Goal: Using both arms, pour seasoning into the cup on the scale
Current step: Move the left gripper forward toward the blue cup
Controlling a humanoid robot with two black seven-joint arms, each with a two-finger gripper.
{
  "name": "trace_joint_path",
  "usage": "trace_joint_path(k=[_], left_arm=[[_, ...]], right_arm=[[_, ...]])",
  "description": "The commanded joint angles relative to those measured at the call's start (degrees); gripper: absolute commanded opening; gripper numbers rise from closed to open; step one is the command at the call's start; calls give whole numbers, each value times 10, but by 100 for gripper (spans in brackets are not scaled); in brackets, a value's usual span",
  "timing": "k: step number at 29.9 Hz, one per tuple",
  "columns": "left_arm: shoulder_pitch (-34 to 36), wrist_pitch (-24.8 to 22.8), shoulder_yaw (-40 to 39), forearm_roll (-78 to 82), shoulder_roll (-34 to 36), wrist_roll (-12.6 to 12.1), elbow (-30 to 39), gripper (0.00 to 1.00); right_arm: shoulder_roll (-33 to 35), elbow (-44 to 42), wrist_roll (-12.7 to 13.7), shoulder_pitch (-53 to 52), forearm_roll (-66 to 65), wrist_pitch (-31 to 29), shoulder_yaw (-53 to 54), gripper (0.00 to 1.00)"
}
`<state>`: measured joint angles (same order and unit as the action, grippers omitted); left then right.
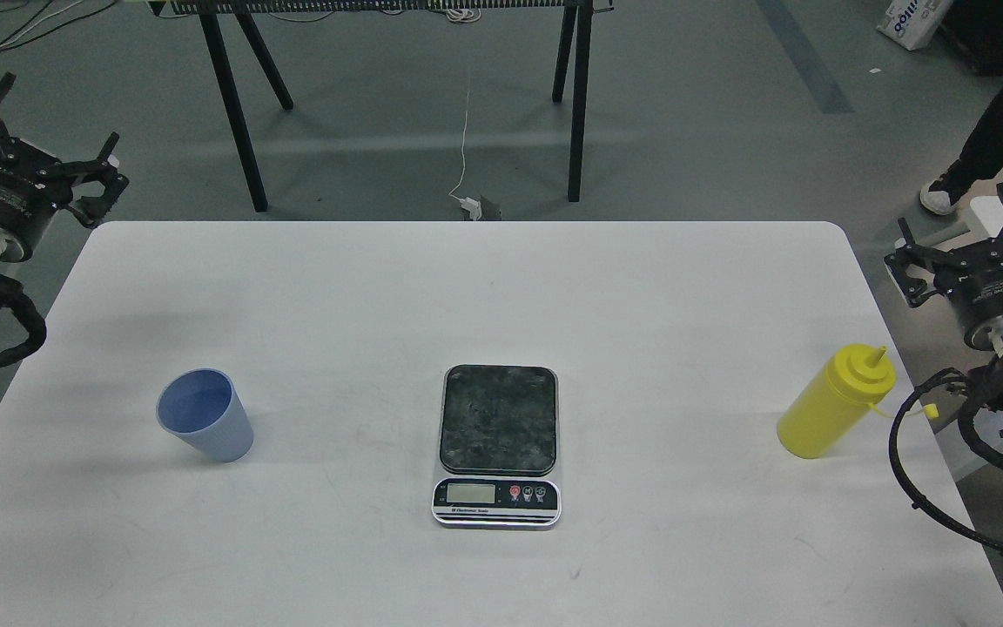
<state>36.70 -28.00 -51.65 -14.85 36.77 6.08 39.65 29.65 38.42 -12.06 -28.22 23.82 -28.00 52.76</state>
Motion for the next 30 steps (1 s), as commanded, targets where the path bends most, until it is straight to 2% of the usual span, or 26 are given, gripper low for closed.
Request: trace_joint_path(k=[1, 8, 13, 19, 24, 27, 30], left_arm=[[0, 0, 0, 0, 4, 1, 0, 100], [-8, 0, 1, 2, 10, -1, 14, 100], [-34, 0, 3, 41, 76, 3, 94, 100], [-61, 0, 2, 231, 184, 60, 233, 100], [-63, 0, 2, 407, 244, 65, 291, 99], [-66, 0, 3, 515, 267, 66, 330, 93], [-80, 0, 2, 615, 278, 66, 365, 92]], right_arm=[[1, 3, -1, 0, -1, 0, -2, 99], [10, 4, 1, 2, -1, 0, -5, 99], [13, 4, 2, 3, -1, 0, -6, 99], [12, 6, -1, 4, -1, 0, -3, 99], [13, 13, -2, 15, -1, 0, -1, 99], [13, 12, -2, 17, -1, 0, 0, 99], [13, 12, -2, 21, -1, 0, 0, 99]])
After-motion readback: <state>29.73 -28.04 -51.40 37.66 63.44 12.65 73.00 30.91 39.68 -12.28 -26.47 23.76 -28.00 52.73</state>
